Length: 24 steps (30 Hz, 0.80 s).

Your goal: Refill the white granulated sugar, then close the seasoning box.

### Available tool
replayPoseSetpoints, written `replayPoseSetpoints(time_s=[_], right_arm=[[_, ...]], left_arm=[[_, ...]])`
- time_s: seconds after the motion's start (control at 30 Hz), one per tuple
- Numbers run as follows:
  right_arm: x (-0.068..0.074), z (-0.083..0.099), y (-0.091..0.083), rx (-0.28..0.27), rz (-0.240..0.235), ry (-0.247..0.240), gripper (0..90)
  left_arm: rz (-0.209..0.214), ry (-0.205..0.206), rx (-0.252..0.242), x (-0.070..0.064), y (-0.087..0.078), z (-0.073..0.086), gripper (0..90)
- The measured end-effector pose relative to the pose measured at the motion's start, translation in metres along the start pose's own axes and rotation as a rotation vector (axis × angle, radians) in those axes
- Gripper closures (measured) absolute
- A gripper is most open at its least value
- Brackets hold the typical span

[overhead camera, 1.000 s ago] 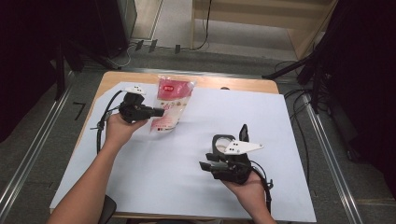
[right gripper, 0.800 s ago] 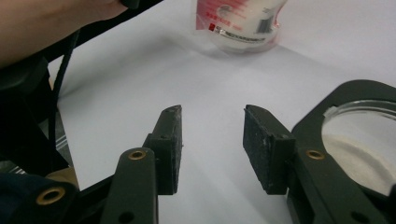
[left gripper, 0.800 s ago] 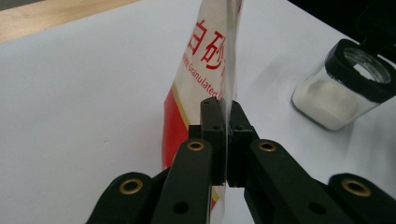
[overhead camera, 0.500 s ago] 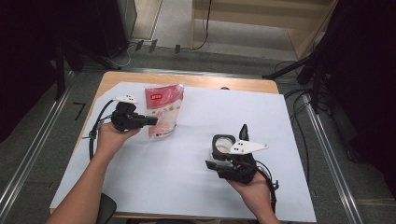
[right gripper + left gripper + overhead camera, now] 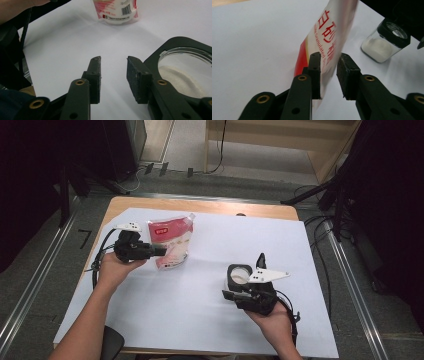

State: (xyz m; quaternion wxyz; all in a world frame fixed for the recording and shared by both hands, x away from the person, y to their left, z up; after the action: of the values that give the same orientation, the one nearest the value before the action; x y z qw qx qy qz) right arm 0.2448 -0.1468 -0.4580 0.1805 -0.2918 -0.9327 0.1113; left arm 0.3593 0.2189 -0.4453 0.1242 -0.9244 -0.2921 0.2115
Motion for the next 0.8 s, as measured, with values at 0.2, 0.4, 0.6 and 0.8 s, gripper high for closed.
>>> replayPoseSetpoints(time_s=[0.2,0.4,0.6,0.8], right_arm=[[-0.003,-0.004,-0.006,-0.017,0.005,0.004,69.9],[-0.004,-0.006,-0.015,0.005,0.011,-0.001,85.7],[-0.007,-0.008,-0.028,0.039,0.016,0.009,90.0],[-0.018,-0.01,-0.053,0.024,0.046,0.02,90.0]], left_arm=[[0.002,-0.017,0.025,-0.006,-0.003,-0.003,61.8],[-0.022,0.036,0.054,-0.01,-0.01,-0.004,55.2],[-0.031,0.034,0.034,-0.009,-0.022,-0.003,48.5],[-0.058,0.038,0.031,-0.005,-0.032,-0.003,47.4]])
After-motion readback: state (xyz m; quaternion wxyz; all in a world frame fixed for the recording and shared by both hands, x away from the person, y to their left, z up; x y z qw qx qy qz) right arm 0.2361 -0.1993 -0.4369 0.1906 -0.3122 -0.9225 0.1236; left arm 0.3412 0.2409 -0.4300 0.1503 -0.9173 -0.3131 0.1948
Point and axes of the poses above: each handheld gripper's, and its own axes: y roughly forward along the jaws, z roughly out of its underside, x roughly to its left, the point moved 2 cm from there along y, roughly forward along the jaws, and after that the axes turned 15 degrees about -x, right-handed, at the moved point
